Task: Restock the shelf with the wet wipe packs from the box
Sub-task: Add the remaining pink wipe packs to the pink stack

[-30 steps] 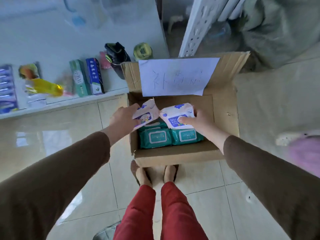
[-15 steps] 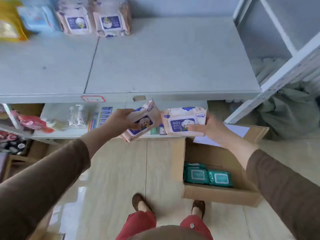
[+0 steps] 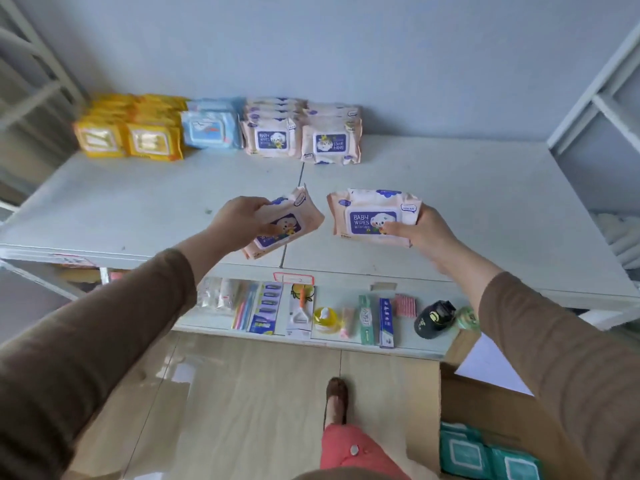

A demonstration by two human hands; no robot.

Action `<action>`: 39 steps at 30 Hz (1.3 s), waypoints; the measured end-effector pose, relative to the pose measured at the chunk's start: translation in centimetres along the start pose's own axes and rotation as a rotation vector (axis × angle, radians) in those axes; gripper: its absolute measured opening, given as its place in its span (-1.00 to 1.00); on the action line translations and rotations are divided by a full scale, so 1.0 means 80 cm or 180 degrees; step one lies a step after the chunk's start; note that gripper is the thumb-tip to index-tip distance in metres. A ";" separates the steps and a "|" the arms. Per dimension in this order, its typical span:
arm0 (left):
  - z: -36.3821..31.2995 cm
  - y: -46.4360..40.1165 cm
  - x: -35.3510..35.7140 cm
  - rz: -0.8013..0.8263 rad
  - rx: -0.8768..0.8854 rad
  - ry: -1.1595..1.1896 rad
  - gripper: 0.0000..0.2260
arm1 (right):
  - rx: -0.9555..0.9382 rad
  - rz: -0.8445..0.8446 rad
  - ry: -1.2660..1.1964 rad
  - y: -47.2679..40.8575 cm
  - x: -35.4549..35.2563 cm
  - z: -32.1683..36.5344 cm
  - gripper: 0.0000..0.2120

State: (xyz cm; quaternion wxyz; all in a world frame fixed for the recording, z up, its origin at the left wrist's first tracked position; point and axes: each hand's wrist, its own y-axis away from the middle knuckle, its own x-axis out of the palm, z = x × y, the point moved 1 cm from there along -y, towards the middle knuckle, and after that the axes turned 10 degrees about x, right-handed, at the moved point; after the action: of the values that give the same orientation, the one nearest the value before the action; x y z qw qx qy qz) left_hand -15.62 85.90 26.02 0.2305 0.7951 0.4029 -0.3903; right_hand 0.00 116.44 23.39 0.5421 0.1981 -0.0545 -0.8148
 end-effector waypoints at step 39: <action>0.136 -0.381 -0.043 -0.0289 0.1073 -0.1472 -0.49 | 0.0443 -0.1926 0.1361 -0.351 0.143 0.074 -0.21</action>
State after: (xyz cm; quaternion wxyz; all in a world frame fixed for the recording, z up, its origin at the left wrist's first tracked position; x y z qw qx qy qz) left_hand -46.61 94.27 20.79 0.1632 0.6933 0.3042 -0.6325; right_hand -30.29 116.73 17.26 0.2612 0.4072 0.0655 -0.8727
